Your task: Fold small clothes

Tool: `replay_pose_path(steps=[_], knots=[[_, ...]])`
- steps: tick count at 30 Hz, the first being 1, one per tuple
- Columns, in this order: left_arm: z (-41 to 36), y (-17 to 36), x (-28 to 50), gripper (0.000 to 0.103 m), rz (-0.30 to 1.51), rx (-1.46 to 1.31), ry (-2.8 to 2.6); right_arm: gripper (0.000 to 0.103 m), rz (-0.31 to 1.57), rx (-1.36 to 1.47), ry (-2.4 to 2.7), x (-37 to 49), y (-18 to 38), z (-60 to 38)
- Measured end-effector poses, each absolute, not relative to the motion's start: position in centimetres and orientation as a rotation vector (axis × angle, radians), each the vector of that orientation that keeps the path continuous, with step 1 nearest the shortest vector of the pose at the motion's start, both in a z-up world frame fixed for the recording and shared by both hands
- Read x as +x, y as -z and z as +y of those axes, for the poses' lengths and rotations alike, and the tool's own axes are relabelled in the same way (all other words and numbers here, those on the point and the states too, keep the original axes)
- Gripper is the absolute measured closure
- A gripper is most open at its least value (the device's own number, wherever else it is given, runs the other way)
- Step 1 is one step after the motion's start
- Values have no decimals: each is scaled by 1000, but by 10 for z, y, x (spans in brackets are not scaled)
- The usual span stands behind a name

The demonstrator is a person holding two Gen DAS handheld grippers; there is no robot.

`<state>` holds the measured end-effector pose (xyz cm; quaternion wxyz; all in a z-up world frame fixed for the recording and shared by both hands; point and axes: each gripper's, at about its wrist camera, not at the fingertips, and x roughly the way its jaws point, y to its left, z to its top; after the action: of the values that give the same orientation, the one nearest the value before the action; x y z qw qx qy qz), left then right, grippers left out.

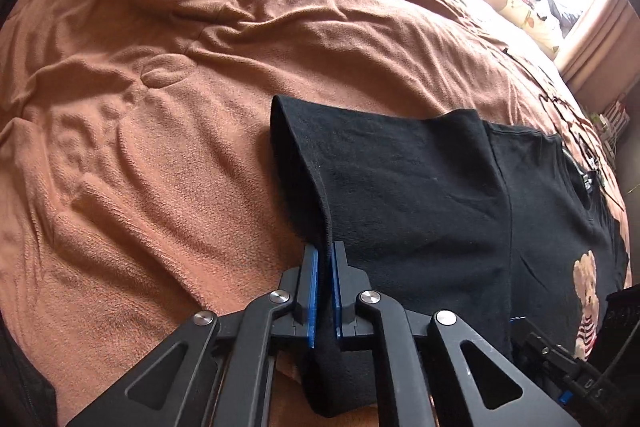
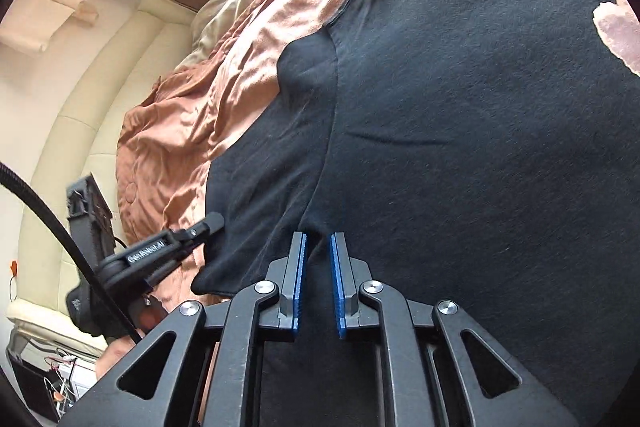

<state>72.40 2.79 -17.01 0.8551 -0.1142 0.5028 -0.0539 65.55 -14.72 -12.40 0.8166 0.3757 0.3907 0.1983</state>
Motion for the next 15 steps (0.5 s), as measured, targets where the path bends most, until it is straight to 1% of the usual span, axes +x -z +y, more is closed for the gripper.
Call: replay_pose_path(steps=[8,15], knots=[[9,113,715,98,947,-225,200,94,877,828,-460,664,129,-144],[-18,65,711,98,892,-200,249,93,874,919,-406,657,123,-179]])
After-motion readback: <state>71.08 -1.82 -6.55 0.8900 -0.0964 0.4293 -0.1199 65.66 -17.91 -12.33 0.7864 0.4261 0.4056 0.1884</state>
